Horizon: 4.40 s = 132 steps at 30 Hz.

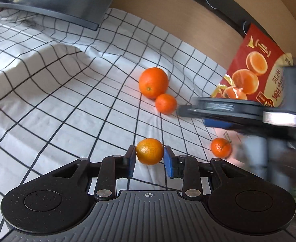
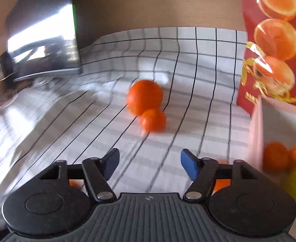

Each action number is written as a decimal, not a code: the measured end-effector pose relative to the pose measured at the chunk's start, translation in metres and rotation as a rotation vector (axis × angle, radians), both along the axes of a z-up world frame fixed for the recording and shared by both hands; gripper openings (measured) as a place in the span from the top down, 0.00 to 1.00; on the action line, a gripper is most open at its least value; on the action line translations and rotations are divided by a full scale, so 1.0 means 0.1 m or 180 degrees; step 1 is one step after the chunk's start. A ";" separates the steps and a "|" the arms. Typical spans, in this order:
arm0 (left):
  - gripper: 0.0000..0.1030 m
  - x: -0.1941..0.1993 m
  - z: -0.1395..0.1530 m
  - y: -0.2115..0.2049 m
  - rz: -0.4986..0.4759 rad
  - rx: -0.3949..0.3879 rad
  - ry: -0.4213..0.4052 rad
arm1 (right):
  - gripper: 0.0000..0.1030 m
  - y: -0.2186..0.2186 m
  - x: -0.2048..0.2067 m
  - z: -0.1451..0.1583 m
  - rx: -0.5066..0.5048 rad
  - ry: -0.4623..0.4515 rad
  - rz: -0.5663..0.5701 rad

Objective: Organize fruits

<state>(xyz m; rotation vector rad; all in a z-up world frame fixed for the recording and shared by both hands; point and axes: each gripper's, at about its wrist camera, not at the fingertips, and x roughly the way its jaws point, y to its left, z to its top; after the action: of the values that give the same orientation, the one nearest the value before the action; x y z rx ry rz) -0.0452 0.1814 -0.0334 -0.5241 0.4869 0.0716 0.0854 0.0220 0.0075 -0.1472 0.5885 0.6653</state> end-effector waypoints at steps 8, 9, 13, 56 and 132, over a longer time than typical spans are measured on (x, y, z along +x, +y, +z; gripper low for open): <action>0.67 0.03 -0.03 -0.01 -0.0066 -0.0009 0.0072 | 0.25 0.55 0.69 -0.30 -0.0057 0.0226 -0.0461; 0.67 0.03 -0.03 -0.01 -0.0070 -0.0013 0.0074 | 0.26 0.57 0.75 -0.29 -0.0031 0.0272 -0.0467; 0.67 0.03 -0.03 -0.01 -0.0086 -0.0021 0.0094 | 0.42 0.59 0.82 -0.27 -0.0008 0.0320 -0.0415; 0.67 0.02 -0.04 0.03 -0.0066 -0.0104 0.0124 | 0.57 0.37 0.24 -0.13 -0.0231 0.0265 0.0177; 0.67 1.73 1.25 -1.76 -0.1315 0.0245 -0.0257 | 0.57 -2.32 -0.39 1.46 0.0064 -0.0882 -0.1024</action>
<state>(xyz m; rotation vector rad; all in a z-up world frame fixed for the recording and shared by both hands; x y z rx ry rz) 0.1282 0.0055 0.0911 -0.3416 0.5029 -0.3239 0.0460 -0.2097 0.1535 -0.1200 0.3278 0.3304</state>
